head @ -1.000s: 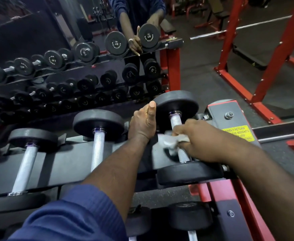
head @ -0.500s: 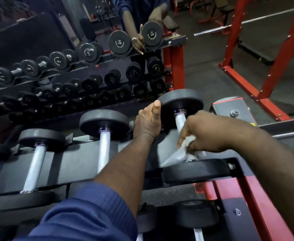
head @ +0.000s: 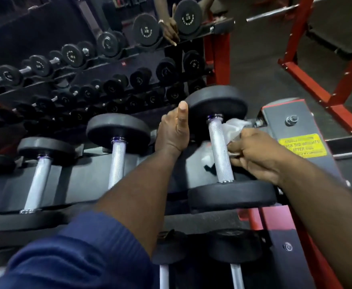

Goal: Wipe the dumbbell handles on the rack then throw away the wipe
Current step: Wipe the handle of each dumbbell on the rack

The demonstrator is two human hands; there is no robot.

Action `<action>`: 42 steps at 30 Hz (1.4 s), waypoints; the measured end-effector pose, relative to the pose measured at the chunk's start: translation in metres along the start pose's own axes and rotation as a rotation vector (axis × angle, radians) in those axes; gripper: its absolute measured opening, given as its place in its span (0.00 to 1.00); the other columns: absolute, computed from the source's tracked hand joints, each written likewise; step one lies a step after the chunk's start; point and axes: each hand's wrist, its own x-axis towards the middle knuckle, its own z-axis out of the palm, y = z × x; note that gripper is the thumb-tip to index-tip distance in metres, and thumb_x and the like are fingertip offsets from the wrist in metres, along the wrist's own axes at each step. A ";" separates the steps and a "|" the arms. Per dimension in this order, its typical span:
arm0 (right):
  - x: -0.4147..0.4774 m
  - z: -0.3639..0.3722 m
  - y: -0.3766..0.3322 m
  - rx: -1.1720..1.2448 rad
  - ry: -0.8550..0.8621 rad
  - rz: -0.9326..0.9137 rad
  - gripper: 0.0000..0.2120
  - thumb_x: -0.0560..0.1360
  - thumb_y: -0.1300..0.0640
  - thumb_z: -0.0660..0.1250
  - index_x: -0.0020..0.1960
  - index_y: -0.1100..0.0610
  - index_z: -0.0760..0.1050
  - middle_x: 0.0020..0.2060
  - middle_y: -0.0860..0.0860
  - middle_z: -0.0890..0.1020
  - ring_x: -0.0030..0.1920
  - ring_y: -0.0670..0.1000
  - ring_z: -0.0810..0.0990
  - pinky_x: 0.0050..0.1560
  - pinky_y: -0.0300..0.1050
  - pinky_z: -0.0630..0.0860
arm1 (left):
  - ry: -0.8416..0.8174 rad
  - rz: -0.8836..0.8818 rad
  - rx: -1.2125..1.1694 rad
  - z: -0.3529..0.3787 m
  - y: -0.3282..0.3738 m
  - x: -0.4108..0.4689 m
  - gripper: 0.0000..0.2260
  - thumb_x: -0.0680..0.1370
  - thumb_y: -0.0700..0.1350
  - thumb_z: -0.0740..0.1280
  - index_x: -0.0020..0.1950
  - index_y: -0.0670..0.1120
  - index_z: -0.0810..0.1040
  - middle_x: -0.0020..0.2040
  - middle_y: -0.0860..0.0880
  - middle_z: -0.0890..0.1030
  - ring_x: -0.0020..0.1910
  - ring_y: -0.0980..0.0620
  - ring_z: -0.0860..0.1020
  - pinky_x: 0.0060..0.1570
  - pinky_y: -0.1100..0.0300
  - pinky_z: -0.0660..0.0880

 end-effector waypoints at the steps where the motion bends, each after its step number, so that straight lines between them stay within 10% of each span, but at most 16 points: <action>1: -0.001 0.000 -0.001 -0.045 -0.034 -0.015 0.16 0.78 0.77 0.56 0.40 0.61 0.71 0.28 0.52 0.80 0.32 0.49 0.83 0.42 0.52 0.85 | -0.001 -0.010 -0.010 0.002 -0.001 0.002 0.39 0.62 0.84 0.29 0.32 0.51 0.59 0.29 0.52 0.65 0.31 0.51 0.68 0.38 0.51 0.60; 6: -0.026 -0.017 0.004 -0.669 -0.049 -0.081 0.11 0.77 0.71 0.64 0.37 0.61 0.72 0.29 0.53 0.73 0.31 0.49 0.71 0.27 0.37 0.67 | -0.030 -0.097 -0.006 -0.005 0.010 -0.009 0.45 0.63 0.82 0.29 0.37 0.46 0.68 0.33 0.52 0.71 0.34 0.52 0.71 0.37 0.55 0.64; 10: -0.046 -0.017 -0.006 -0.724 0.241 -0.228 0.12 0.78 0.62 0.67 0.36 0.58 0.72 0.33 0.52 0.77 0.40 0.54 0.76 0.38 0.45 0.70 | -0.147 -0.239 0.067 -0.031 0.034 -0.036 0.37 0.80 0.73 0.38 0.52 0.50 0.78 0.45 0.51 0.79 0.54 0.44 0.76 0.63 0.46 0.68; 12: -0.054 -0.010 -0.014 -0.734 0.382 -0.326 0.07 0.79 0.58 0.67 0.42 0.58 0.76 0.41 0.56 0.82 0.47 0.58 0.80 0.45 0.48 0.72 | -0.185 -0.268 0.053 -0.046 0.044 -0.045 0.33 0.82 0.72 0.43 0.54 0.49 0.77 0.48 0.51 0.78 0.55 0.46 0.77 0.57 0.52 0.70; 15: -0.076 0.006 -0.024 -0.676 0.446 -0.410 0.05 0.78 0.53 0.66 0.49 0.55 0.77 0.48 0.57 0.84 0.51 0.60 0.81 0.49 0.49 0.74 | -0.152 -0.324 -0.050 -0.071 0.056 -0.068 0.27 0.83 0.70 0.50 0.52 0.49 0.76 0.47 0.53 0.78 0.48 0.51 0.77 0.46 0.58 0.71; 19: -0.130 0.036 -0.021 -0.522 0.342 -0.430 0.14 0.70 0.48 0.68 0.52 0.53 0.81 0.45 0.48 0.87 0.49 0.54 0.85 0.57 0.58 0.80 | -0.121 -0.351 -0.229 -0.112 0.075 -0.117 0.37 0.73 0.79 0.49 0.50 0.48 0.79 0.50 0.47 0.83 0.53 0.42 0.81 0.61 0.40 0.78; 24: -0.194 0.056 0.002 -0.408 0.343 -0.545 0.14 0.70 0.47 0.70 0.54 0.51 0.82 0.46 0.50 0.87 0.49 0.54 0.86 0.57 0.62 0.81 | -0.196 -0.333 -0.342 -0.155 0.063 -0.201 0.33 0.75 0.77 0.54 0.51 0.51 0.81 0.49 0.49 0.83 0.48 0.47 0.81 0.58 0.44 0.80; 31: -0.302 0.107 0.081 -0.179 0.218 -0.309 0.12 0.75 0.72 0.67 0.53 0.60 0.83 0.47 0.59 0.84 0.44 0.56 0.81 0.47 0.53 0.78 | -0.338 -0.418 -0.523 -0.192 0.011 -0.319 0.29 0.83 0.68 0.56 0.55 0.43 0.80 0.47 0.47 0.82 0.41 0.48 0.78 0.42 0.52 0.75; 42: -0.368 0.096 0.196 0.263 0.389 0.043 0.15 0.79 0.64 0.63 0.64 0.63 0.77 0.51 0.57 0.84 0.49 0.56 0.84 0.43 0.49 0.84 | -0.420 -0.572 -0.625 -0.187 -0.025 -0.429 0.28 0.82 0.68 0.59 0.53 0.44 0.81 0.44 0.47 0.80 0.39 0.49 0.75 0.31 0.59 0.68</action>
